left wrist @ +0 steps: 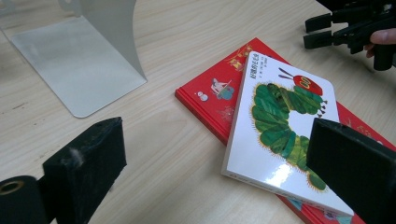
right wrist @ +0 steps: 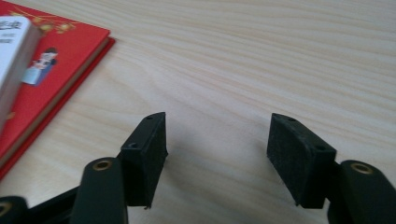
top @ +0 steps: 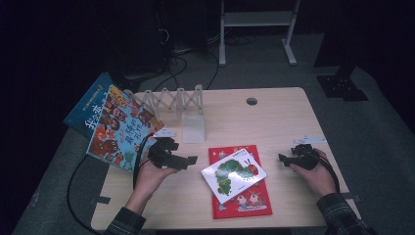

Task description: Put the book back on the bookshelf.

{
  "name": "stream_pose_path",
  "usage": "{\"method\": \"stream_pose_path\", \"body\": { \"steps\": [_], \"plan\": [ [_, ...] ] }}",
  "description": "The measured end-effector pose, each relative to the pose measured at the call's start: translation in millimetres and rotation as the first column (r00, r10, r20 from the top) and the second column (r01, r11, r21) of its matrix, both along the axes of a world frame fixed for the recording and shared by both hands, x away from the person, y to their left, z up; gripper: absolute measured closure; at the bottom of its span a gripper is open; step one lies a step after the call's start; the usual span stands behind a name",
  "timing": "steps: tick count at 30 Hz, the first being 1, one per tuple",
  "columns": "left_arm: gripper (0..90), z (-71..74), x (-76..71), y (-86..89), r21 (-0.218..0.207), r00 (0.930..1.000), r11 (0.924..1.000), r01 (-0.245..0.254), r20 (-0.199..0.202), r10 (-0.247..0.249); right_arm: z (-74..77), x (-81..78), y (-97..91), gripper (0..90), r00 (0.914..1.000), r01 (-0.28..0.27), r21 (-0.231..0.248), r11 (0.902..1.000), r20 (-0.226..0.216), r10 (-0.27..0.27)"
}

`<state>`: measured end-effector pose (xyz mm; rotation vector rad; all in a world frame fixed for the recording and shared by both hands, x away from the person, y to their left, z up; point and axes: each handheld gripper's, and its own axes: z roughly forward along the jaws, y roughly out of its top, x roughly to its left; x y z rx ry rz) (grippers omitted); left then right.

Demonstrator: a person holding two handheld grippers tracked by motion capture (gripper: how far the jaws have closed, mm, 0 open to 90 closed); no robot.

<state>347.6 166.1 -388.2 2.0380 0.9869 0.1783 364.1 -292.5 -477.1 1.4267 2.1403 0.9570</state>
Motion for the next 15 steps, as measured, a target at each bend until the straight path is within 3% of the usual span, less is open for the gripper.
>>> {"method": "stream_pose_path", "body": {
  "steps": [7,10,15],
  "plan": [
    [17.3,-17.2,5.3,2.1,-0.035,0.9991,0.999,0.027,-0.033,-0.028,13.2,-17.1,5.5,44.8,0.9985,-0.054,0.054,0.9971,-0.003,0.055],
    [28.7,-21.7,6.1,1.5,-0.068,0.9983,0.9967,0.044,-0.034,-0.046,19.3,-26.2,11.9,46.4,0.9954,-0.095,0.076,0.9926,0.004,0.095],
    [47.1,-32.7,9.1,-3.8,-0.068,0.994,0.9944,0.08,-0.069,-0.085,23.5,-42.3,23.5,47.7,0.986,-0.166,0.106,0.9804,0.004,0.166]
  ]
}}
